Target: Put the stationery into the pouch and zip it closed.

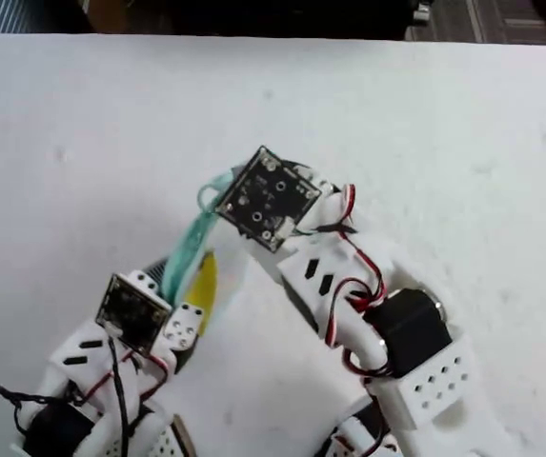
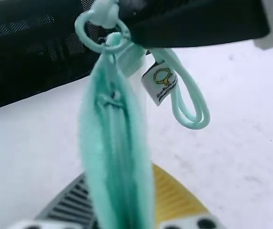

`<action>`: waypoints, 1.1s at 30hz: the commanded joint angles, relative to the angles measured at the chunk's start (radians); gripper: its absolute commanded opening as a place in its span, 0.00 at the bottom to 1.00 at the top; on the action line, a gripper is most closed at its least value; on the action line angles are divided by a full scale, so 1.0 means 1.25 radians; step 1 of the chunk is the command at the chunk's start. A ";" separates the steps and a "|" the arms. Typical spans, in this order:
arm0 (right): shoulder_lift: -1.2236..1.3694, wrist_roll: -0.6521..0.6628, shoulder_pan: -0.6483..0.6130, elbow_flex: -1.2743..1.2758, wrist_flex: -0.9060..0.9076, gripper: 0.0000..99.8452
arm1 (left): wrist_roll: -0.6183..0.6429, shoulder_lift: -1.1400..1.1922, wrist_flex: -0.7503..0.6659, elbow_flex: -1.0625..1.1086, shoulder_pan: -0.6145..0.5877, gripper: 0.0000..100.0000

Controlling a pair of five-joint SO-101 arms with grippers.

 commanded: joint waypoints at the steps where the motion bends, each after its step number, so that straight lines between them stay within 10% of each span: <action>1: 0.002 0.006 0.063 -0.015 0.003 0.02 | -0.007 0.002 0.016 -0.022 0.019 0.02; 23: 0.085 0.072 0.158 -0.018 -0.074 0.02 | -0.041 0.002 0.029 -0.022 0.026 0.02; 33: 0.018 -0.038 0.017 -0.157 0.087 0.02 | -0.036 0.002 0.028 -0.070 0.019 0.03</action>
